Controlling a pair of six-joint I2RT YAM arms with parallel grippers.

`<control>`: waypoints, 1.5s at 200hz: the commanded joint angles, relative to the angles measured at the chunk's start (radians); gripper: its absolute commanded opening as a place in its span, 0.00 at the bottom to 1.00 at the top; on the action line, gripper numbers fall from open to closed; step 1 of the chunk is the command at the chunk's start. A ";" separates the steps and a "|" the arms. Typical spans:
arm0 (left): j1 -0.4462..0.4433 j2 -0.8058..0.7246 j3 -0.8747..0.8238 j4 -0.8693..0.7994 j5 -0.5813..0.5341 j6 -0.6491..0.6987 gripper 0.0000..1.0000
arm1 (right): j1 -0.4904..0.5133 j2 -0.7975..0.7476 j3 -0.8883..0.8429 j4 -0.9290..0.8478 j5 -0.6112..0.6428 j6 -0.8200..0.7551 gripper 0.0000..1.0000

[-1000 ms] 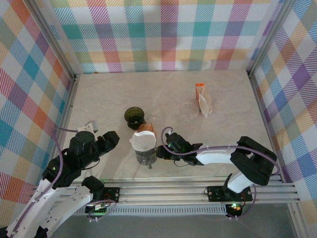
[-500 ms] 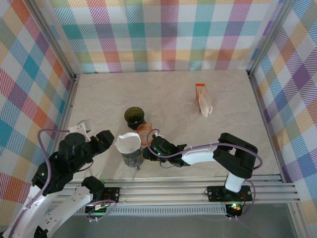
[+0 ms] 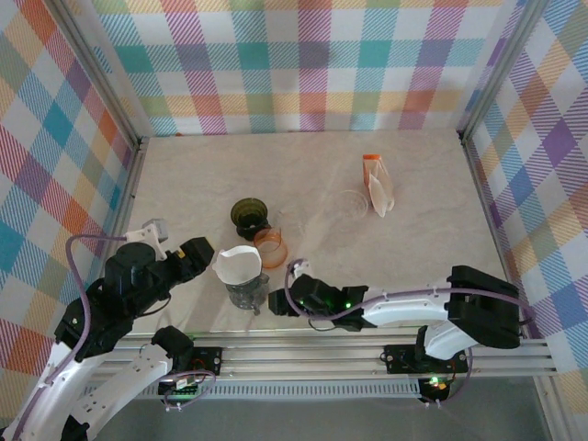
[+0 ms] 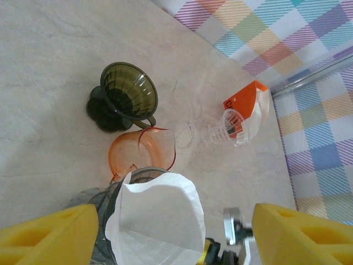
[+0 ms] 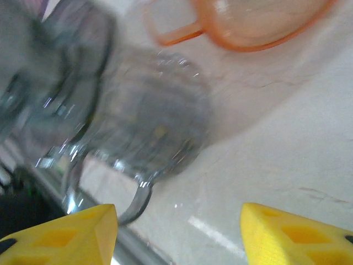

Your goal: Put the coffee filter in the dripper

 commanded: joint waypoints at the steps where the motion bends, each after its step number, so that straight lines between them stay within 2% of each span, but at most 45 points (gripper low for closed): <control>1: 0.010 -0.019 -0.010 -0.028 -0.004 0.003 0.75 | 0.093 0.010 0.005 0.030 0.051 -0.239 0.61; 21: 0.010 -0.026 -0.010 -0.039 -0.009 -0.002 0.75 | 0.152 0.085 0.053 0.039 0.093 -0.373 0.59; 39: 0.010 -0.030 -0.005 -0.044 -0.010 -0.006 0.75 | 0.165 0.143 0.068 0.090 0.107 -0.413 0.54; 72: 0.010 -0.030 0.017 -0.064 -0.017 -0.002 0.75 | 0.169 0.213 0.089 0.172 0.115 -0.483 0.53; 194: 0.010 -0.024 0.051 -0.066 -0.010 -0.003 0.75 | 0.093 0.341 0.183 0.196 0.124 -0.466 0.37; 300: 0.010 -0.045 0.064 -0.082 -0.018 -0.003 0.75 | 0.022 0.439 0.276 0.231 0.142 -0.450 0.34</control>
